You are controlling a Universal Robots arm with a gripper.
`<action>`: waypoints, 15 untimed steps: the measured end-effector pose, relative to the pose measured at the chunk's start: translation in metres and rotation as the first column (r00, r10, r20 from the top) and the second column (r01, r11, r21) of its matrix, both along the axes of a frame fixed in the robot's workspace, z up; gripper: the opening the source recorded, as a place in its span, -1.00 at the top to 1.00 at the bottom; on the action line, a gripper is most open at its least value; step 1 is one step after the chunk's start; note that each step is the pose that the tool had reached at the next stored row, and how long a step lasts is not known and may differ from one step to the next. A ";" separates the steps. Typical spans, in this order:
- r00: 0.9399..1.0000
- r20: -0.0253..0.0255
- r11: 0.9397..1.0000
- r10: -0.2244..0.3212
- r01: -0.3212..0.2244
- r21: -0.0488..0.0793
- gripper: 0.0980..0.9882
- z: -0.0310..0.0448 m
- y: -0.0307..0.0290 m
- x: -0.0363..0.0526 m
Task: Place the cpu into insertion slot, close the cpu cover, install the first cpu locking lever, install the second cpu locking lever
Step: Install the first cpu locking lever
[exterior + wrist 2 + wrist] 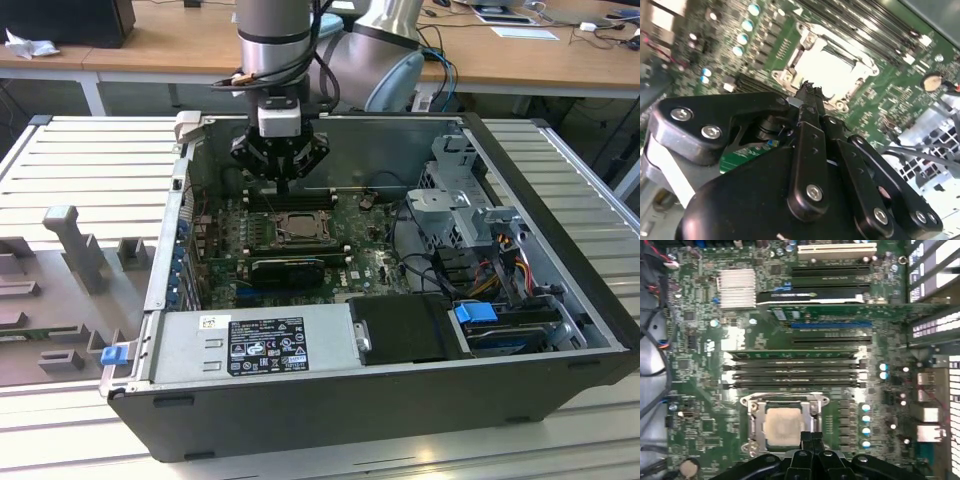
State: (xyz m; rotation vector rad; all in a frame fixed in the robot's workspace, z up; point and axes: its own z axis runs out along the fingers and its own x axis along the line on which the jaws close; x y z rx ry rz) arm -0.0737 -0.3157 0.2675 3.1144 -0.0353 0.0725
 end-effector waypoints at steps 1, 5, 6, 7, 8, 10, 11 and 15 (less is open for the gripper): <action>1.000 0.000 1.000 0.000 0.000 0.000 0.98 -0.0001 0.0001 -0.0024; 1.000 0.000 1.000 0.000 0.000 0.000 0.98 -0.0003 0.0008 -0.0141; 1.000 0.000 1.000 0.000 0.000 0.000 0.98 -0.0004 0.0009 -0.0163; 1.000 0.000 1.000 0.000 0.000 0.000 0.98 -0.0004 0.0010 -0.0173; 1.000 0.000 1.000 0.000 0.000 0.000 0.98 -0.0004 0.0010 -0.0179; 1.000 0.000 1.000 0.000 0.000 0.000 0.98 -0.0004 0.0010 -0.0180; 1.000 0.000 1.000 0.000 0.000 0.000 0.98 -0.0004 0.0010 -0.0181; 1.000 0.000 1.000 0.000 0.000 0.000 0.98 -0.0004 0.0010 -0.0181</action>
